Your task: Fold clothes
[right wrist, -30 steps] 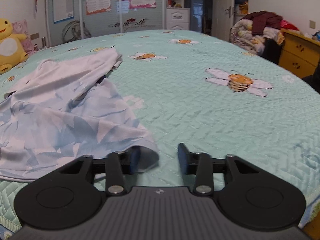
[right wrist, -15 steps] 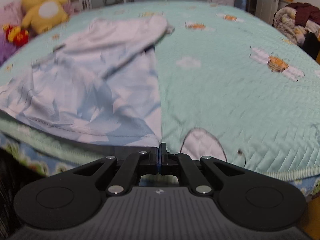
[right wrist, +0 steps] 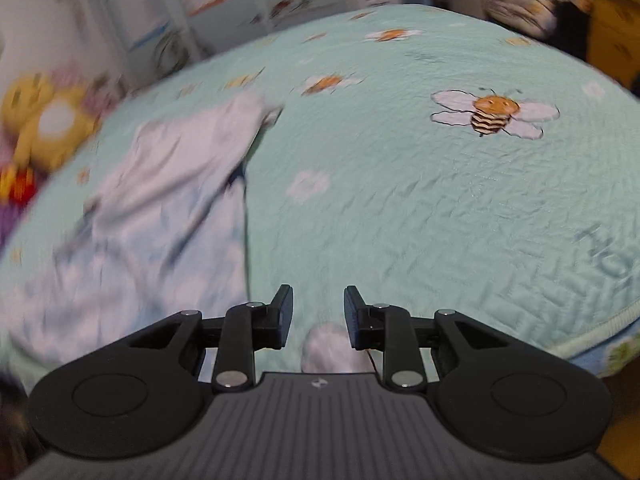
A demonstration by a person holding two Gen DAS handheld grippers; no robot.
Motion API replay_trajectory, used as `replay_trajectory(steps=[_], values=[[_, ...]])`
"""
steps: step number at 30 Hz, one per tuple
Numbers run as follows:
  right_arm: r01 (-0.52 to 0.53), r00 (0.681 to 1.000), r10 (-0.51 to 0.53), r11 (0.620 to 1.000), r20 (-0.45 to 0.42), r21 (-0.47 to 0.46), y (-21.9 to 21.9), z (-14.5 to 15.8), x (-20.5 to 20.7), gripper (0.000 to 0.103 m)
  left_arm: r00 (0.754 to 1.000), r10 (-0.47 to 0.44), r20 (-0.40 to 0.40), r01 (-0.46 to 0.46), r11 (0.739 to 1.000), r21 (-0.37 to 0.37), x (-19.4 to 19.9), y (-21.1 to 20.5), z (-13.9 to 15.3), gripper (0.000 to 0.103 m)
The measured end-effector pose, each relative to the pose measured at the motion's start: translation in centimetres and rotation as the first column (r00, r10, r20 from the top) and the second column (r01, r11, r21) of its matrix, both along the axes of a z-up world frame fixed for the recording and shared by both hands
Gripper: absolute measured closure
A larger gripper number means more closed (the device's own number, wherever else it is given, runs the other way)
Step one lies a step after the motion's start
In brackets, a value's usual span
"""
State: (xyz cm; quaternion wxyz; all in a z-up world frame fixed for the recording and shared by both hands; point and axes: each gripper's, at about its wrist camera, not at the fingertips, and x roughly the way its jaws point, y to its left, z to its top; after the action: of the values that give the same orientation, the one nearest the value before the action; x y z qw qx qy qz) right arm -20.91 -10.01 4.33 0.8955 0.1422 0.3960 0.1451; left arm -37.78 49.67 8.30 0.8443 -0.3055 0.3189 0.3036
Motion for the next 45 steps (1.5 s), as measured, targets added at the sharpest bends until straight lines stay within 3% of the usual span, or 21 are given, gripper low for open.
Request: replay_trajectory(steps=[4, 9, 11, 14, 19, 22, 25, 28, 30, 37, 38, 41, 44, 45], values=[[0.064, 0.998, -0.064, 0.996, -0.002, 0.061, 0.0, -0.2, 2.5, 0.075, 0.988, -0.013, -0.156, 0.002, 0.997, -0.074, 0.0, 0.5, -1.3, 0.033], [0.053, 0.999, -0.053, 0.998, 0.007, 0.038, 3.2, -2.2, 6.3, 0.071, 0.951, 0.127, -0.280, -0.128, 0.992, 0.018, -2.9, 2.1, -1.7, 0.034], [0.050, 0.999, -0.050, 0.997, 0.000, 0.058, 3.8, -2.9, 7.4, 0.070, 0.938, 0.197, -0.284, -0.195, 0.980, 0.034, -4.2, 2.9, -1.4, 0.037], [0.037, 0.999, -0.038, 0.995, 0.008, 0.097, 4.0, -3.1, 7.3, 0.067, 0.943, 0.222, -0.249, -0.206, 0.974, 0.089, -4.4, 2.8, 0.0, 0.037], [0.013, 1.000, -0.012, 0.991, -0.014, 0.132, 3.2, -3.1, 4.5, 0.063, 0.989, 0.037, -0.141, -0.004, 0.974, 0.228, 0.3, -1.0, 2.4, 0.037], [-0.013, 0.999, 0.018, 0.988, -0.035, 0.153, 2.8, -3.2, 2.3, 0.060, 0.987, -0.135, -0.091, 0.156, 0.943, 0.293, 3.8, -4.6, 3.2, 0.036], [-0.050, 0.998, 0.053, 0.989, -0.016, 0.140, 3.3, -3.1, 1.2, 0.060, 0.957, -0.281, -0.078, 0.291, 0.907, 0.303, 7.6, -8.1, 3.2, 0.035], [-0.061, 0.998, 0.059, 0.990, 0.017, 0.131, 3.7, -2.4, 1.6, 0.060, 0.908, -0.418, -0.041, 0.413, 0.871, 0.267, 11.3, -11.1, 3.6, 0.035], [-0.068, 0.997, 0.063, 0.990, 0.040, 0.124, 3.9, -2.0, 1.9, 0.060, 0.882, -0.471, -0.031, 0.459, 0.842, 0.285, 13.7, -13.0, 3.4, 0.035], [0.039, 0.996, -0.051, 0.988, 0.077, 0.150, 3.7, -1.3, 11.2, 0.060, 0.773, -0.634, -0.010, 0.595, 0.720, 0.357, 22.3, -19.6, 2.5, 0.035], [0.057, 0.994, -0.069, 0.987, 0.079, 0.152, 3.8, -1.4, 12.9, 0.060, 0.766, -0.642, -0.009, 0.600, 0.710, 0.369, 23.6, -19.9, 2.1, 0.035], [0.088, 0.990, -0.103, 0.985, 0.101, 0.146, 5.1, -1.3, 18.1, 0.060, 0.771, -0.636, -0.017, 0.604, 0.723, 0.335, 27.4, -19.7, 0.3, 0.038], [0.067, 0.993, -0.084, 0.979, 0.084, 0.193, 7.9, -1.4, 23.4, 0.060, 0.777, -0.629, -0.027, 0.607, 0.737, 0.297, 31.2, -19.6, -1.6, 0.054], [0.062, 0.996, -0.075, 0.978, 0.057, 0.201, 8.9, -1.7, 25.1, 0.060, 0.774, -0.634, -0.013, 0.612, 0.741, 0.276, 31.7, -19.4, -1.7, 0.055]])
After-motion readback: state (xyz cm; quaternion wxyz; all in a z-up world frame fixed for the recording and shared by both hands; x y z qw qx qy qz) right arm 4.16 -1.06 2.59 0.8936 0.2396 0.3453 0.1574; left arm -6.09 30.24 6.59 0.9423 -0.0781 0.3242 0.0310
